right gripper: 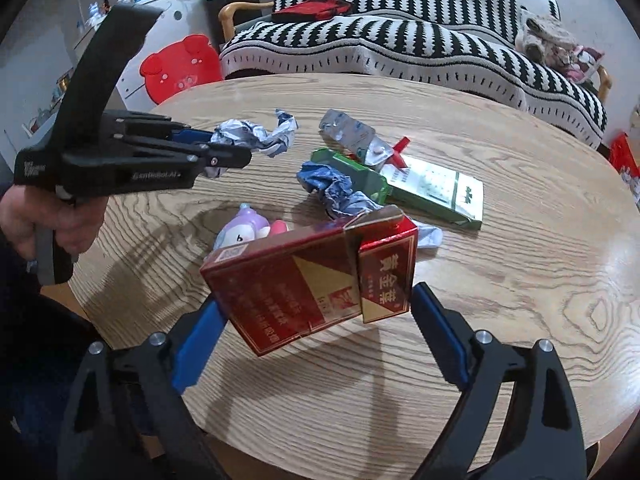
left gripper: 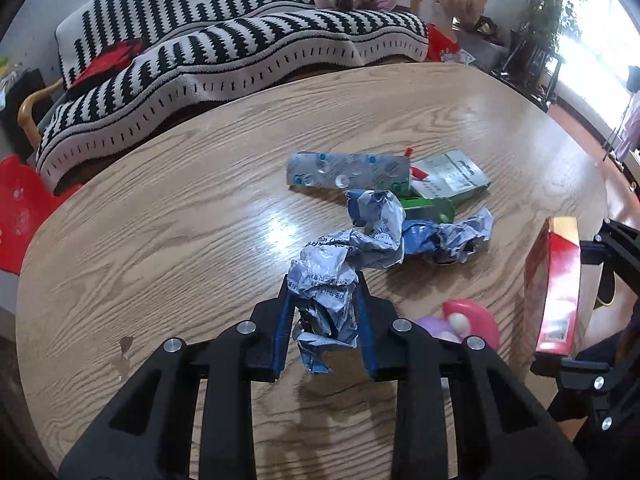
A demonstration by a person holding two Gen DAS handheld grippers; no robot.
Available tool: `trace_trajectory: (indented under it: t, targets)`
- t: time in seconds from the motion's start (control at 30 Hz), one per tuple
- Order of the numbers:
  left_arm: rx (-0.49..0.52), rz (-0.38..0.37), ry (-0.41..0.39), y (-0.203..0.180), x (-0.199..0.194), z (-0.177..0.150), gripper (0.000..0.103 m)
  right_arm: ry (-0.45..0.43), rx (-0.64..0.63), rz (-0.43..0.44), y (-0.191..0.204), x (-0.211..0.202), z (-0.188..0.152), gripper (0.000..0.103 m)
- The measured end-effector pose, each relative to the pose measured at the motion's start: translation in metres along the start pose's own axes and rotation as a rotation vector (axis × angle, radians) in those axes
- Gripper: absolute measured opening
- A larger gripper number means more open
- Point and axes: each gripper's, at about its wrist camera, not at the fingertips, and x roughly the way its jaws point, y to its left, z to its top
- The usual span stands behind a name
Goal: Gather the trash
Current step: 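Grasp the crumpled foil with the left tool while the right tool grasps the red cigarette box, then carry the foil and red cigarette box over to the black bin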
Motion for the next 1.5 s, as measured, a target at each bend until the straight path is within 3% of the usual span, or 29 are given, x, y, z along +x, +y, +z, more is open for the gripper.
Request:
trace_trajectory:
  t: [0.37, 0.57, 0.8, 0.9, 1.13, 1.4, 1.5]
  targets:
    - [-0.051, -0.013, -0.032, -0.014, -0.007, 0.023, 0.028, -0.041, 0.084, -0.037, -0.031, -0.024, 0.001, 0.088]
    - [-0.048, -0.069, -0.079, -0.067, -0.014, 0.056, 0.028, -0.073, 0.235, -0.111, -0.096, -0.062, -0.019, 0.088]
    - [0.042, -0.232, -0.056, -0.184, 0.000, 0.086, 0.028, -0.113, 0.444, -0.247, -0.192, -0.123, -0.077, 0.089]
    - [0.117, -0.256, -0.049, -0.235, 0.007, 0.088, 0.028, -0.128, 0.558, -0.305, -0.238, -0.155, -0.114, 0.089]
    - [0.220, -0.424, 0.012, -0.363, 0.026, 0.086, 0.028, -0.146, 0.884, -0.446, -0.336, -0.230, -0.214, 0.089]
    - [0.310, -0.629, 0.116, -0.501, 0.063, 0.064, 0.028, -0.127, 1.156, -0.576, -0.404, -0.281, -0.303, 0.089]
    - [0.315, -0.663, 0.153, -0.536, 0.084, 0.056, 0.028, -0.121, 1.231, -0.583, -0.418, -0.289, -0.328, 0.089]
